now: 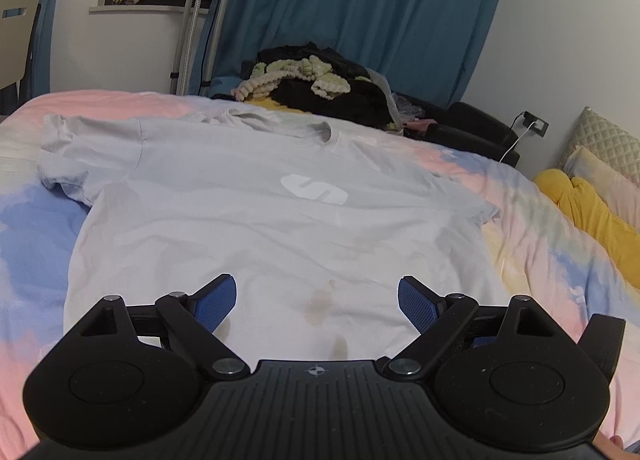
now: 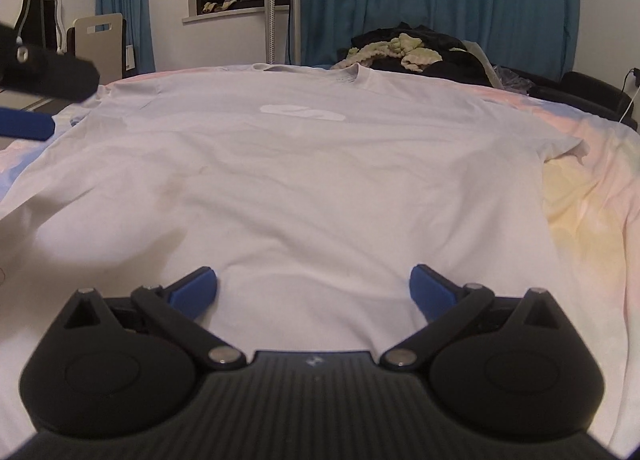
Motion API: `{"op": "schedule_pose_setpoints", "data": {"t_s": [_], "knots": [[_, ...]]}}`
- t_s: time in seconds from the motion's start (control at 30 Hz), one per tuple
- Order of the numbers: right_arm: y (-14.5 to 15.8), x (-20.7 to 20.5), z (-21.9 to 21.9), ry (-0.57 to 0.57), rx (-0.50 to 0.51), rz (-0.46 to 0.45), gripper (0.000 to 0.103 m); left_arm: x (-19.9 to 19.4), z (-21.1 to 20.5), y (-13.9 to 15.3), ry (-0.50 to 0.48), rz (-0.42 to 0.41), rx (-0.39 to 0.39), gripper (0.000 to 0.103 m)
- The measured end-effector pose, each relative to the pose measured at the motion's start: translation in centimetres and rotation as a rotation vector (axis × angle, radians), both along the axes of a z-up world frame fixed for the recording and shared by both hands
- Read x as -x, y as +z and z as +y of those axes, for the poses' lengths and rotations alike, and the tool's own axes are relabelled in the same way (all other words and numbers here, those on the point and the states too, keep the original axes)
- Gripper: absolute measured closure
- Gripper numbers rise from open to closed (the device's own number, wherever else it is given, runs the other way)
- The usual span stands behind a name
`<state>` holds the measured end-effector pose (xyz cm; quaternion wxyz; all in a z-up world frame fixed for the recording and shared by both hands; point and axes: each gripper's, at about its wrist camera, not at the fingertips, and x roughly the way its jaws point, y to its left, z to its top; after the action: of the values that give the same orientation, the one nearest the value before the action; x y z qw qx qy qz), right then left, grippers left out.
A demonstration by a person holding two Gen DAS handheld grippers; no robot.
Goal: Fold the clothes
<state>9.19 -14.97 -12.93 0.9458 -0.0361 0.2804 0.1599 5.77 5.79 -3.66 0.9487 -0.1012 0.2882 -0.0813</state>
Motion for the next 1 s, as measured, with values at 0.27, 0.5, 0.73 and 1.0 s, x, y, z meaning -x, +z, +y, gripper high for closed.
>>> {"op": "schedule_pose_setpoints", "data": {"t_s": [0.27,0.5,0.73,1.0], "knots": [[-0.3,0.1,0.6,0.000,0.048,-0.012,0.000,-0.2,-0.2,-0.4,0.012,0.019,-0.004,0.013],[-0.5,-0.4,0.4,0.007,0.065,-0.015,0.000,-0.4,-0.5,-0.3,0.011,0.026,-0.004,0.013],[-0.6,-0.2,0.9,0.003,0.065,-0.016,0.000,-0.5,-0.9,-0.3,-0.007,0.029,-0.016,0.013],[-0.8,0.1,1.2,-0.002,0.063,-0.019,0.000,-0.4,-1.2,-0.3,-0.035,0.022,0.002,0.013]]}}
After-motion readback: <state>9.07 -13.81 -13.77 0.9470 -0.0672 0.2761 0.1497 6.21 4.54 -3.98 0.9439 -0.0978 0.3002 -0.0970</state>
